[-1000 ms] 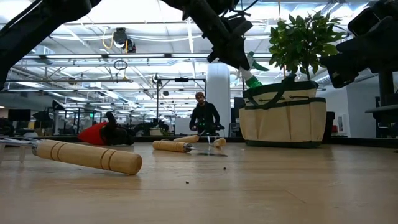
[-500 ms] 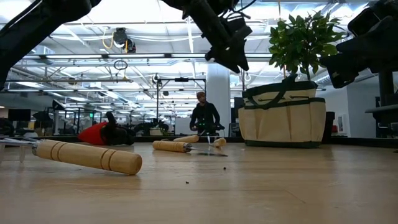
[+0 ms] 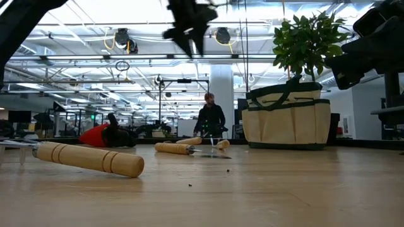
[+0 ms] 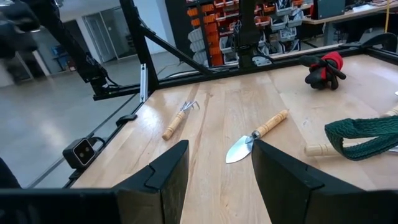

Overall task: Pick & Place Garden tools in Gardening bag
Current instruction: Put the pair of red gloves into the gardening bag

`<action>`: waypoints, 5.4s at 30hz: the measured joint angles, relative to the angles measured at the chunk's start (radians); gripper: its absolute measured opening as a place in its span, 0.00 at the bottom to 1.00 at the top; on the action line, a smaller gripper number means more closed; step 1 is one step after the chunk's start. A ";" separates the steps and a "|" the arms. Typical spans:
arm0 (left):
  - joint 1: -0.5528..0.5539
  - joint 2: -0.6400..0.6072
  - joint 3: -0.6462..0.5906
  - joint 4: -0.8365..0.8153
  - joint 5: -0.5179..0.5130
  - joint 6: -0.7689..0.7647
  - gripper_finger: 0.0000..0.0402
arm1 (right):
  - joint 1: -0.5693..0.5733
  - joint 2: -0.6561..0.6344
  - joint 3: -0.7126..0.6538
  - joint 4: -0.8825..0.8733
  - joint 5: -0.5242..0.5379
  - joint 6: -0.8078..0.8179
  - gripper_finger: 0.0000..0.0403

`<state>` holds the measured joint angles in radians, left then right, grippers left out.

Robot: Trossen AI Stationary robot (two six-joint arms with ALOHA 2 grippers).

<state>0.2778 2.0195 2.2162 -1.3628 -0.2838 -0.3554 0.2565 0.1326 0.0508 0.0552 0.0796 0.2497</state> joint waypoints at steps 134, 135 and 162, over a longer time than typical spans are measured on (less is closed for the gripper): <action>-0.310 -0.623 -1.112 1.447 0.190 -0.269 0.06 | -0.054 1.029 0.747 0.598 0.189 -0.427 0.61; -0.314 -0.622 -1.112 1.441 0.180 -0.260 0.06 | -0.054 1.037 0.750 0.595 0.209 -0.431 0.64; -0.332 -0.482 -1.112 1.602 0.166 -0.252 0.06 | -0.151 1.125 0.775 0.539 0.271 -0.186 0.65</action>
<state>-0.0538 1.5374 1.1038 0.2394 -0.1177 -0.6077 0.1056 1.2572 0.8257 0.5945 0.3505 0.0638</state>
